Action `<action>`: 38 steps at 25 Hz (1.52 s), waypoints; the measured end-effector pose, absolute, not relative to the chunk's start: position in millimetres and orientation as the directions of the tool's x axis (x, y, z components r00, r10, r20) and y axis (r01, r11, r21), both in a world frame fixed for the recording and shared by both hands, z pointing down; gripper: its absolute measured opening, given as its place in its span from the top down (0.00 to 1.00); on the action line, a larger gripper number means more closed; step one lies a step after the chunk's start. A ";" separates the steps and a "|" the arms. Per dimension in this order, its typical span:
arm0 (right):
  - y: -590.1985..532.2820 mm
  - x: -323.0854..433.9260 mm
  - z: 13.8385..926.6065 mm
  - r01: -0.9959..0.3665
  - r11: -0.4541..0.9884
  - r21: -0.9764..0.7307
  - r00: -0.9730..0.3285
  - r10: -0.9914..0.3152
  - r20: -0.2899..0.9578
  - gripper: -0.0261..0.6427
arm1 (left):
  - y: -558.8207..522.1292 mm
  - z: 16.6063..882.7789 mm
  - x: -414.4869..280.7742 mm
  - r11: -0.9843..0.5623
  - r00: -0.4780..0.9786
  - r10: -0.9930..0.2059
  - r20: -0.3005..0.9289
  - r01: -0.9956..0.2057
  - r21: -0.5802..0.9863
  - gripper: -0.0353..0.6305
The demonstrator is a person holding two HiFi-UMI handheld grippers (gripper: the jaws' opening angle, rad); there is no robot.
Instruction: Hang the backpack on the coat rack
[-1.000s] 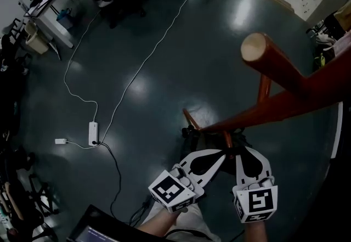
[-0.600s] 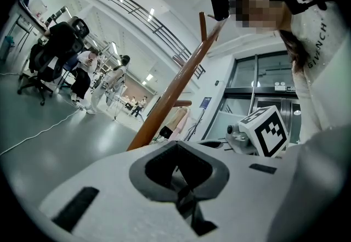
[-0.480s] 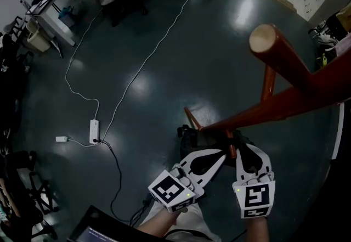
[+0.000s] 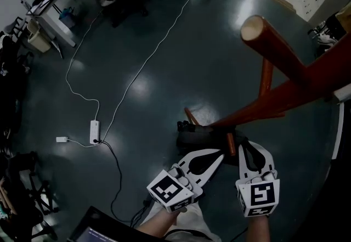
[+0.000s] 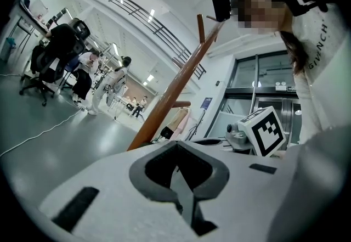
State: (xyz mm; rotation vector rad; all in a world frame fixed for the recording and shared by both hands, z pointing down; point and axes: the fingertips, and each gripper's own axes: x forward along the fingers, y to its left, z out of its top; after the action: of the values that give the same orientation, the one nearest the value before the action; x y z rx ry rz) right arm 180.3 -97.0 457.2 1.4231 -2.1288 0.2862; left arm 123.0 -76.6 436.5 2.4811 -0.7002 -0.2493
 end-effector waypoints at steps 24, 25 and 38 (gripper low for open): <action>-12.4 103.3 406.0 -0.674 0.257 -0.692 -0.622 -0.703 0.344 0.90 | -48.0 384.5 78.5 -0.778 0.853 -0.515 -0.080 -0.426 0.461 0.93; -11.9 101.4 399.7 -0.685 0.275 -0.675 -0.622 -0.703 0.344 0.90 | -47.1 379.8 77.5 -0.782 0.854 -0.513 -0.085 -0.425 0.456 0.93; -4.3 83.4 322.3 -0.773 0.439 -0.458 -0.604 -0.731 0.318 0.91 | -42.3 310.8 68.5 -0.839 0.863 -0.475 -0.174 -0.383 0.387 0.93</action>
State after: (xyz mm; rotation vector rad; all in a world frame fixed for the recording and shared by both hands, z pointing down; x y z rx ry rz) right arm 83.4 -4.3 322.3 1.3622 -2.6024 0.8880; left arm 68.5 -42.3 310.8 2.6947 -0.6413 -0.3770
